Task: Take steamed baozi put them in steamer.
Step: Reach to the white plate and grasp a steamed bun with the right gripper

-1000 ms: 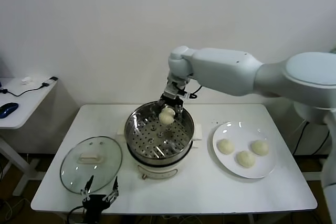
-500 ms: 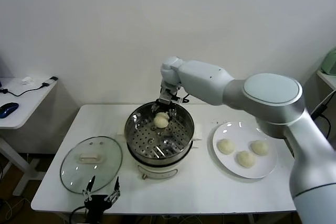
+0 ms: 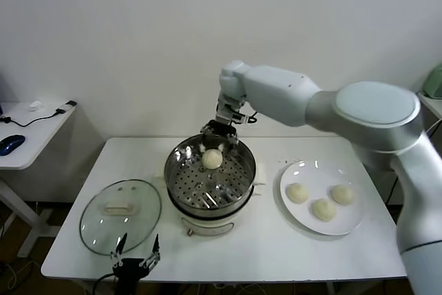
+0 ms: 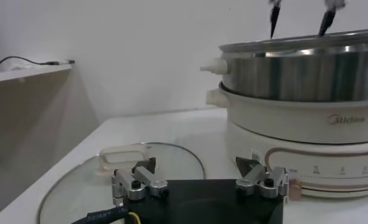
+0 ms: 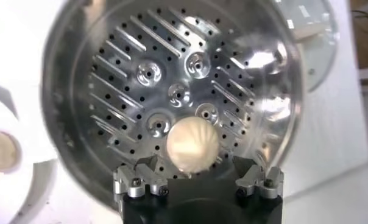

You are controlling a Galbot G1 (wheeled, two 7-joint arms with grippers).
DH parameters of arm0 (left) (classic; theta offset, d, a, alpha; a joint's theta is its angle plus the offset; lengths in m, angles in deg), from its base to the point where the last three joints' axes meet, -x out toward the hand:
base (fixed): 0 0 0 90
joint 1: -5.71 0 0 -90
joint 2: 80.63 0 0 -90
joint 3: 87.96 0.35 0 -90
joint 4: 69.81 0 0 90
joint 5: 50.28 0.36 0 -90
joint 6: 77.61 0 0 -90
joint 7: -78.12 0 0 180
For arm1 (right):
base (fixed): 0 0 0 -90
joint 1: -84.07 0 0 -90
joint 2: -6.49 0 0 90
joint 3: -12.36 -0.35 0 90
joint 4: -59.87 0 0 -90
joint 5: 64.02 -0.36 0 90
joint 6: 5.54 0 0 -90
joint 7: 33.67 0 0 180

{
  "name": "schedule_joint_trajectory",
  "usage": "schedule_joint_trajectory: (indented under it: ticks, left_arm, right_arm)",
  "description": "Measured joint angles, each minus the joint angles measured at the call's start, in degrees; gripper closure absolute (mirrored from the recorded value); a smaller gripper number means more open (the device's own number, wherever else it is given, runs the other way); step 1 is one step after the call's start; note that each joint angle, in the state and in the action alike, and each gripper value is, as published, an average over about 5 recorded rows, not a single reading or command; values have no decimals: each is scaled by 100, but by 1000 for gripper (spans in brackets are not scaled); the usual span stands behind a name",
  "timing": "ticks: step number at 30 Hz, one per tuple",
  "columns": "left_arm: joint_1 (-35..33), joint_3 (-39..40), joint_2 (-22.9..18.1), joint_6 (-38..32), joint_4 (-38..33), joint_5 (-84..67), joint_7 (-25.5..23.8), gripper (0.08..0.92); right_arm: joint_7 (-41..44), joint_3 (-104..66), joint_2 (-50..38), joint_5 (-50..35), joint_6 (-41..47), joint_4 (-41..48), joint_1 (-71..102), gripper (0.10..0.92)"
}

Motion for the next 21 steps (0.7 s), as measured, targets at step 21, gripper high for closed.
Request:
schedule_joint_trajectory:
  ticks: [21]
  left_arm:
    - [70,-109,3,-7,89,-2,2,177]
  right_arm:
    - [-780,1106,-3221,-1032,3701,-2222,-112,203]
